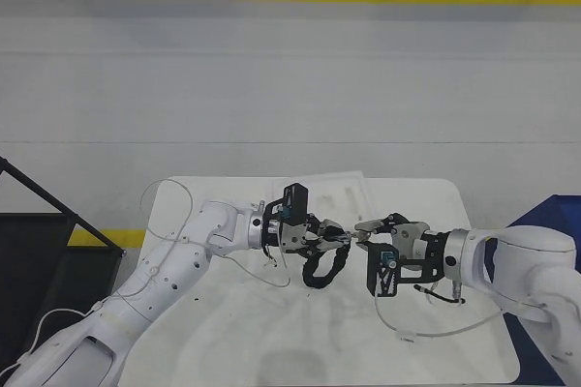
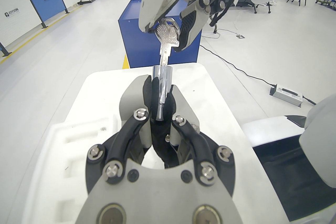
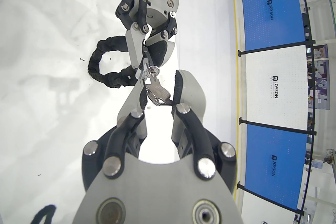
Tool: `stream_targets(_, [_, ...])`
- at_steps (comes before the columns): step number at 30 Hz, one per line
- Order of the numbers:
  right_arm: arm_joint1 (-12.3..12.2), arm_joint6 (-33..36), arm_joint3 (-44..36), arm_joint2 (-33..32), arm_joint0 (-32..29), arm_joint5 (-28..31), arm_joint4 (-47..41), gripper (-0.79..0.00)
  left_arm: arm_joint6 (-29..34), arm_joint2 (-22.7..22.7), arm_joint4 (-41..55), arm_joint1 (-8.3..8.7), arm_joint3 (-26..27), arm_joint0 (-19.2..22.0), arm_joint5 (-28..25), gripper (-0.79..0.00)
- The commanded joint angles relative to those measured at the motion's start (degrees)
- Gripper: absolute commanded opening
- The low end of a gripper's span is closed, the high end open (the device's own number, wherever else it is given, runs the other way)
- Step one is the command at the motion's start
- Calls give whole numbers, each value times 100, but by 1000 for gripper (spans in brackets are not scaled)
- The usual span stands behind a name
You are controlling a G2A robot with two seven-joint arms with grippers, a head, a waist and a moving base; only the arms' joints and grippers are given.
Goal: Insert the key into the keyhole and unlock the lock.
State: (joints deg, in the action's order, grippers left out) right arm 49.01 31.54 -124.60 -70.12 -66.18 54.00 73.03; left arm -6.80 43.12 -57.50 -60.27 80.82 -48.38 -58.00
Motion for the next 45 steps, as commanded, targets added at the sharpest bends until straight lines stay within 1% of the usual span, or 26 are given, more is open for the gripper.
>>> stream_targets(1, [1, 6, 27, -13, -26, -97, -66, -785, -17, -15, -6, 8, -4, 6, 0, -785])
stream_targets(8, [10, 239, 119, -11, -89, -459, -572, -785, -63, -66, -33, 22, 2, 24, 0, -785])
stream_targets(11, [21, 423, 175, -2, -116, -751, -1022, -785, -66, -74, -64, 23, 1, 29, 0, -785])
stream_targets(15, [25, 840, 212, -18, -97, -1115, -1609, -785, -82, -76, -102, 20, 15, 28, 0, -785])
stream_targets(23, [24, 1371, 332, 57, 33, -1328, -2546, -785, -107, -65, -174, 13, 23, 23, 0, -785])
stream_targets(29, [26, 1532, 453, 68, 53, -1636, -3132, -785, -114, -29, -300, 4, 51, 1, 0, -785])
stream_targets(30, [23, 1595, 479, 75, 53, -1647, -3236, -597, -100, -20, -325, 3, 49, -1, 0, -785])
stream_targets(32, [15, 1730, 521, 83, 73, -1652, -3377, 0, -69, 2, -370, -2, 46, -13, 1, -785])
stream_targets(35, [8, 1812, 579, 78, 92, -1674, -3524, 0, 39, 33, -477, -8, 1, -42, 102, -785])
stream_targets(40, [-14, 1728, 673, -53, 4, -1717, -3683, 0, 466, 68, -591, -10, -187, -129, 449, -785])
stream_targets(41, [-22, 1704, 694, -104, -20, -1705, -3693, 0, 665, 64, -657, -7, -266, -144, 546, -785])
stream_targets(45, [-51, 1616, 759, -252, -128, -1610, -3762, 0, 1127, 4, -548, -26, -498, -190, 576, -785])
